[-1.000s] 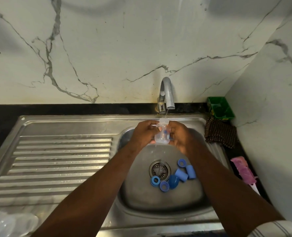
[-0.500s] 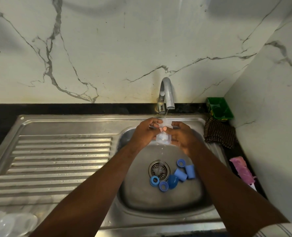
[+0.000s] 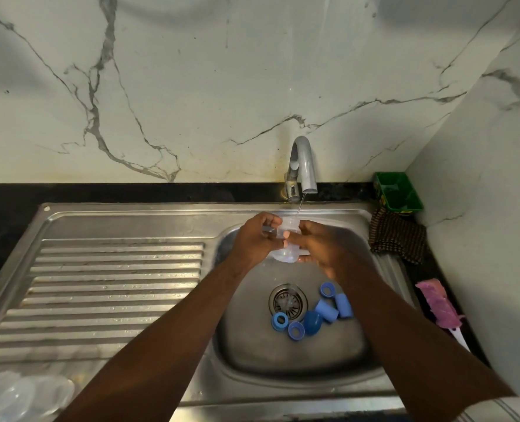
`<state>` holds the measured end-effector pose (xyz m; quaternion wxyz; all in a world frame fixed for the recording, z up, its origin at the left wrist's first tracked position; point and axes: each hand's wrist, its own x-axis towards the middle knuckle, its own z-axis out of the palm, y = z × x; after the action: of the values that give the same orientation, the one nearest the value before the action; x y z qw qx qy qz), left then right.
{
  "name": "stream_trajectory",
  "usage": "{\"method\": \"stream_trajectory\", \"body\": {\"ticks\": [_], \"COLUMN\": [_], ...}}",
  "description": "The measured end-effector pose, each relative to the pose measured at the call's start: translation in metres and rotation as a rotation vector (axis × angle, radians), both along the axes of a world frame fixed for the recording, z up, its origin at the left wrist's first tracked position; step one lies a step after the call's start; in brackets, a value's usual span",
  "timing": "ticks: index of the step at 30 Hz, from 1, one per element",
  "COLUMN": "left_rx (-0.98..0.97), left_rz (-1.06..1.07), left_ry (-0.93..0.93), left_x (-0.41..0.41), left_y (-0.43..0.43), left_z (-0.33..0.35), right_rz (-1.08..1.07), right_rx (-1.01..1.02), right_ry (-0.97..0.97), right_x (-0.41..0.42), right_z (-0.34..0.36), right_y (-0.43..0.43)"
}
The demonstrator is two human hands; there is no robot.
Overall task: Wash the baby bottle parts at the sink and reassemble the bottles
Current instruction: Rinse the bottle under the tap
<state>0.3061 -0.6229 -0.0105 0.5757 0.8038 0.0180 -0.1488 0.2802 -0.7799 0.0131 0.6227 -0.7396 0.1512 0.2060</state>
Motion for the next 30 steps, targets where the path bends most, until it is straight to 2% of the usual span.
{"method": "stream_trajectory", "body": {"ticks": [6,11,16,19,21,23,25,28,30], "left_rx": [-0.038,-0.015,0.085,0.045,0.060,0.057,0.096,0.050,0.035], "left_rz": [0.017,0.095,0.111,0.177,0.165,0.134,0.139,0.144,0.181], "left_ry": [0.021,-0.005,-0.025,0.010,0.019,0.027,0.022,0.032,0.061], "left_x": [-0.005,-0.003,-0.002,-0.001,0.000,0.002,0.003,0.001,0.003], "left_y": [0.001,0.001,0.004,0.006,0.008,0.008,0.009,0.005,0.003], "left_z": [0.004,0.008,0.004,0.001,-0.002,-0.004,-0.008,-0.007,-0.004], "right_rz": [0.038,0.124,0.036,-0.099,-0.045,0.091,0.066,-0.158,-0.114], "right_rx": [-0.375,-0.536,-0.603,-0.578,-0.549,-0.610,-0.672,-0.605,-0.610], "right_ry": [-0.220,-0.314,-0.301,-0.333,-0.295,-0.248,-0.282,-0.451,-0.438], "right_x": [0.002,0.000,0.011,0.016,0.016,0.014,0.011,0.009,0.007], "right_z": [-0.002,0.003,0.008,0.011,0.007,0.006,0.009,0.012,0.010], "right_y": [-0.002,-0.003,0.004,0.012,0.013,0.010,0.007,0.007,0.010]}}
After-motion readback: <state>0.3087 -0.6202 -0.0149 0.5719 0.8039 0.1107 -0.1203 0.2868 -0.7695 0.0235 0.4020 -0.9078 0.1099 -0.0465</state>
